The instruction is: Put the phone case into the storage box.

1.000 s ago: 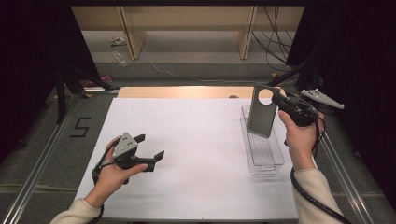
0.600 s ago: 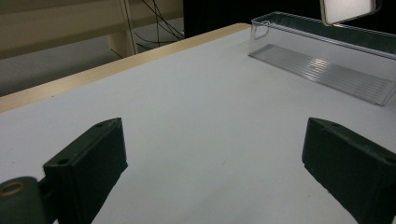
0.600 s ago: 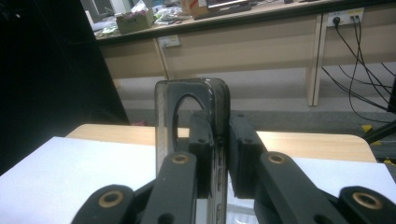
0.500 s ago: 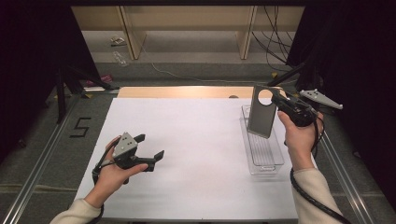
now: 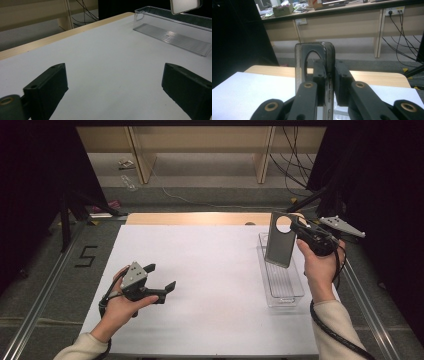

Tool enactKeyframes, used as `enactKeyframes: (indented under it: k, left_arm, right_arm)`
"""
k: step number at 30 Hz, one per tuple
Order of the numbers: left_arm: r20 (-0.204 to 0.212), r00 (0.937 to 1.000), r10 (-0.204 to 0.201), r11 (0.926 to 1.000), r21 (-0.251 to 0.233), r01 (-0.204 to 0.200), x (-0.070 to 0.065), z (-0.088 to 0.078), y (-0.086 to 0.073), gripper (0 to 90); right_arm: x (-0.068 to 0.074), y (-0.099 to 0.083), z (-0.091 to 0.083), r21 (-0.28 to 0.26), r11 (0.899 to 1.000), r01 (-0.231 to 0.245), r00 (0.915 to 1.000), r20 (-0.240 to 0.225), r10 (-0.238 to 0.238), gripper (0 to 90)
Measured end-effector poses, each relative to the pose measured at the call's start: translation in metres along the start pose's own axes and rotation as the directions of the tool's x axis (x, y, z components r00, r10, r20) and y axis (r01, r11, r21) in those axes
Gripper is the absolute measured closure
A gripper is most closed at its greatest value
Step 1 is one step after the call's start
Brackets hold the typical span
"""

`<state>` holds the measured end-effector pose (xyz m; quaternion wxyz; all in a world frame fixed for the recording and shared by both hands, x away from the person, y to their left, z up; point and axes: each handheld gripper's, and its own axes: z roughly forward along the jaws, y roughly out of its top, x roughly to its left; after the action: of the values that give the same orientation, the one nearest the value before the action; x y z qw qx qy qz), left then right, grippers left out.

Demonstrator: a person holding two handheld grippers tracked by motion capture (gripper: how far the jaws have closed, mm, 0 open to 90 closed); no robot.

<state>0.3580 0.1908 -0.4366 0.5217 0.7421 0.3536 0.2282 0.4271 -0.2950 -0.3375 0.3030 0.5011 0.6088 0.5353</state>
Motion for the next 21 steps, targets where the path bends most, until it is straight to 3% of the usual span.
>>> enactKeyframes:
  k: [21]
  left_arm:
    - [0.002, 1.0000, 0.002, 1.0000, -0.001, -0.002, 0.0000, 0.0000, 0.0007, 6.0]
  right_arm:
    - [-0.0018, -0.0025, 0.0044, 0.018, 0.999, 0.030, 0.9994, 0.017, -0.030, 81.7]
